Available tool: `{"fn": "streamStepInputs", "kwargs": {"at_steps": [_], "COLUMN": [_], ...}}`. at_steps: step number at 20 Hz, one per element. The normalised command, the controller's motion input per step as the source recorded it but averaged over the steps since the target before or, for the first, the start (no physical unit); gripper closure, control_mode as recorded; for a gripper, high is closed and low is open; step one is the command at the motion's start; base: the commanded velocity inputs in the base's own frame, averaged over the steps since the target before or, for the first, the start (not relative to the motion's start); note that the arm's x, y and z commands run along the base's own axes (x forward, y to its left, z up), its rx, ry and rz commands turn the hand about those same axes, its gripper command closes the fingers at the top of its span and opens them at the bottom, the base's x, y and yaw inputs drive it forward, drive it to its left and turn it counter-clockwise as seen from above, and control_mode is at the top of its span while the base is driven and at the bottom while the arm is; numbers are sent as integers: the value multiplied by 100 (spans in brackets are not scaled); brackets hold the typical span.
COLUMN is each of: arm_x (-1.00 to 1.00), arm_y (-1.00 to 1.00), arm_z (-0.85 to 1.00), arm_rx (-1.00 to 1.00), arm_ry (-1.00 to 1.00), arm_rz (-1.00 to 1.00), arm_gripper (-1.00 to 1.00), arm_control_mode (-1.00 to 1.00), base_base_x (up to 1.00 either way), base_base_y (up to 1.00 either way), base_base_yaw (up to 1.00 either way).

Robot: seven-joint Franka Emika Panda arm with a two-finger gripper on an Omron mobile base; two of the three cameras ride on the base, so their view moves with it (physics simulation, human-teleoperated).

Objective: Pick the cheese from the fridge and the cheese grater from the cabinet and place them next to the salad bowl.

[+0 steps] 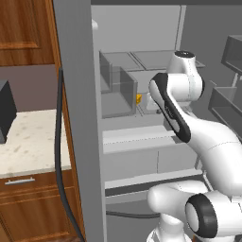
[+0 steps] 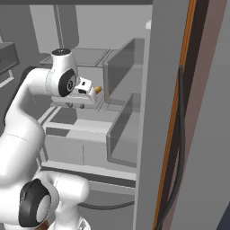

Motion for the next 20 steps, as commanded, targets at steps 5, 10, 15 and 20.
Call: {"fn": "streamStepInputs", "kwargs": {"at_steps": [5,10,15,20], "arm_x": [-10,-8,-2,1], "arm_y": [0,0,0,0], "arm_z": [0,0,18,7], "arm_rx": [0,-3,3,6], "arm_ry": [-5,-24,-18,-5], "arm_rz": [0,3,0,-1], "arm_gripper": [-100,-100,-100,-100], "arm_control_mode": [-100,-100,-100,-100], "base_base_x": [0,0,0,0], "base_base_y": [0,0,0,0], "base_base_yaw": [0,0,0,0]}}
